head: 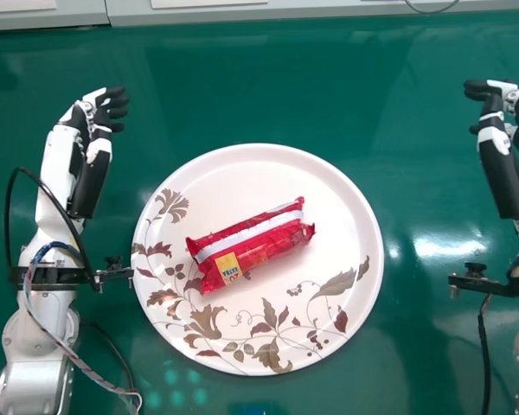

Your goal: Pick up biscuit and place it in the plate

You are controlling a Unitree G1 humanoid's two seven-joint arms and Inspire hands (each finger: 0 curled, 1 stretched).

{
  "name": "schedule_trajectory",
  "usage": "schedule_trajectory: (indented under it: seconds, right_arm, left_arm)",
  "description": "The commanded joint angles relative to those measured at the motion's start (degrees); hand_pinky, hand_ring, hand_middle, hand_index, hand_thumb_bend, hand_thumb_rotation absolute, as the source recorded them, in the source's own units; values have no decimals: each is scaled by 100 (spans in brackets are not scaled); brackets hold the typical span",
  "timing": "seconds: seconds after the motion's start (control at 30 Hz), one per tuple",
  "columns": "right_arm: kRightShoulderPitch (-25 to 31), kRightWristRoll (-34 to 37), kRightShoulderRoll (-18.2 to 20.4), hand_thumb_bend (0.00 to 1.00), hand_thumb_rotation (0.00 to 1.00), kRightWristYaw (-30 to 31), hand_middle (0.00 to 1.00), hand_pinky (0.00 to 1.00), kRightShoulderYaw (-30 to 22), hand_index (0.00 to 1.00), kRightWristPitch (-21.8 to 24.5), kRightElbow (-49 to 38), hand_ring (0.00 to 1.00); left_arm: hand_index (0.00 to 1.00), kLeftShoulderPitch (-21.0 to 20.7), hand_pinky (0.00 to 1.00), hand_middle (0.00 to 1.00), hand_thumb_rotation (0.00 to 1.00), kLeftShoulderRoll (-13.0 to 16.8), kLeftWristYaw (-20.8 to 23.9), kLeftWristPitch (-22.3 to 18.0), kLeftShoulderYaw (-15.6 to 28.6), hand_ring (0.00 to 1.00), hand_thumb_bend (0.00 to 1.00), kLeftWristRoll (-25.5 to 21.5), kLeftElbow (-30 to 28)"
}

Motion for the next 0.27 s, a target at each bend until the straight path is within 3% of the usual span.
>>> schedule_trajectory:
  seconds: [0.0, 0.23]
  right_arm:
    - [65, -25, -84, 36, 13, -3, 76, 58, -66, 76, 13, -93, 71]
    - [114, -55, 50, 36, 3, -89, 77, 59, 70, 75, -55, -29, 72]
  left_arm:
    - [82, 45, 73, 81, 3, 64, 10, -58, 86, 79, 27, -51, 106]
    - [82, 13, 70, 80, 3, 154, -16, -258, 152, 77, 27, -112, 338]
